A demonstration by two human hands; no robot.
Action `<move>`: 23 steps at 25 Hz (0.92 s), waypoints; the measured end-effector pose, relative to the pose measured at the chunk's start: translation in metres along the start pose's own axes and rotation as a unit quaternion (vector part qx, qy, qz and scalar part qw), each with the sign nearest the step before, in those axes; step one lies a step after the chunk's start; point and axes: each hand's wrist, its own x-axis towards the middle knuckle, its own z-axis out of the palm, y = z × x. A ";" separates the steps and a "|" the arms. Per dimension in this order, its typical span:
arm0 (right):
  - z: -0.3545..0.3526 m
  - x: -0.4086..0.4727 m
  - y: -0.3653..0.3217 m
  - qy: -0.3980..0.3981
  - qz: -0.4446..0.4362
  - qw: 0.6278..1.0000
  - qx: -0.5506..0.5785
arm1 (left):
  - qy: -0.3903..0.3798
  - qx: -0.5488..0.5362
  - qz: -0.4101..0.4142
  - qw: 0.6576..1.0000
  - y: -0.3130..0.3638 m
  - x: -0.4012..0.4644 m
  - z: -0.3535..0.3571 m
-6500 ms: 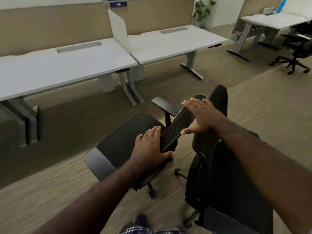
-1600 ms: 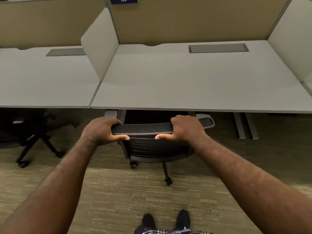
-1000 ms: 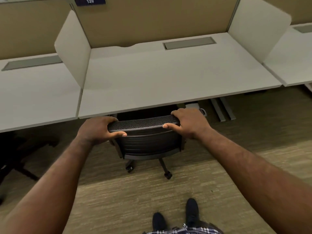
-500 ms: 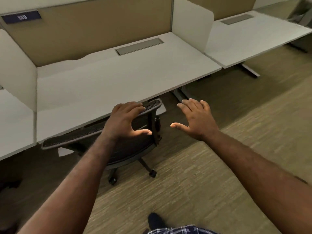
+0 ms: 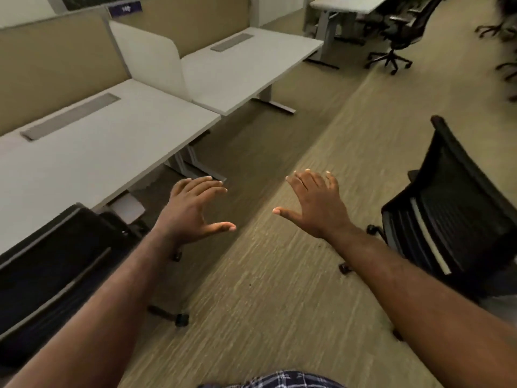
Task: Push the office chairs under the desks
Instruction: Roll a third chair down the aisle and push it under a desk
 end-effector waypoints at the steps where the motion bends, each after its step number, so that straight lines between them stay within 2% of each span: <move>1: -0.004 -0.012 0.025 0.005 0.016 1.000 -0.005 | -0.009 -0.003 0.016 1.000 0.018 0.018 0.007; 6: -0.017 -0.075 0.131 0.025 0.125 0.992 -0.005 | -0.044 -0.026 0.118 0.992 0.104 0.107 0.041; 13: -0.013 -0.132 0.217 0.028 0.244 0.969 -0.028 | -0.081 -0.053 0.253 0.963 0.204 0.219 0.086; 19: -0.012 -0.119 0.269 0.041 0.336 0.936 -0.094 | -0.114 -0.056 0.346 0.930 0.253 0.319 0.127; 23: -0.008 -0.094 0.302 0.035 0.436 0.893 -0.102 | -0.118 -0.062 0.393 0.910 0.283 0.394 0.153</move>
